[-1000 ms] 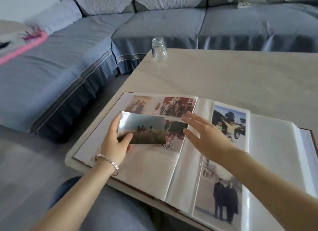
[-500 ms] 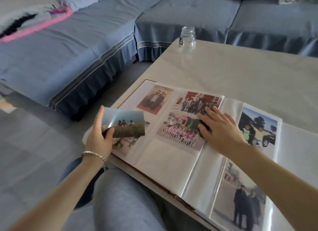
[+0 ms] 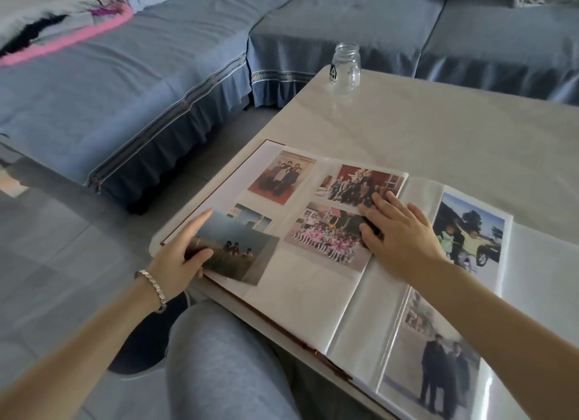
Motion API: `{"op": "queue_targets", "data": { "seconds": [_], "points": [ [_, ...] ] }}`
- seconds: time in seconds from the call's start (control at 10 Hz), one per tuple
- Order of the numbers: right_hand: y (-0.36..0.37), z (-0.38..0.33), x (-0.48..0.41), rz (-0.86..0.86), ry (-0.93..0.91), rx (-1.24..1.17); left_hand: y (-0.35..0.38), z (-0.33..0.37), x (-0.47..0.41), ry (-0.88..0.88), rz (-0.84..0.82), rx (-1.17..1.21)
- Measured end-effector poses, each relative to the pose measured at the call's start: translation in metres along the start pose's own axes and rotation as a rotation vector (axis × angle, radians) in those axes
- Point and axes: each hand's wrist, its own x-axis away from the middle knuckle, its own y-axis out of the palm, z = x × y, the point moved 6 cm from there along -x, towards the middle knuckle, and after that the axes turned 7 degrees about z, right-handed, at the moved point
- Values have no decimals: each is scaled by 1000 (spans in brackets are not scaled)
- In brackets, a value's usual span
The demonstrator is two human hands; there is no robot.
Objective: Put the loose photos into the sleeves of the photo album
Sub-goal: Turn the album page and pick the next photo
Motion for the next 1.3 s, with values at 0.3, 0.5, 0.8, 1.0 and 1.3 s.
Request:
{"op": "queue_targets", "data": {
  "seconds": [0.3,0.5,0.8,1.0,1.3],
  "points": [
    [0,-1,0,-2,-3,4,-6,-9,-4,-278,-176,161],
    [-1,-3,0,0,-5,0,3,4,-12,-214,-75,2],
    [1,-2,0,2,-5,-10,6,8,-16,-255,-151,-130],
    [-1,-2,1,5,-6,-17,19,20,-1,-373,-266,23],
    [-1,-3,1,4,-13,-16,35,40,8,-362,-286,-11]
  ]
}}
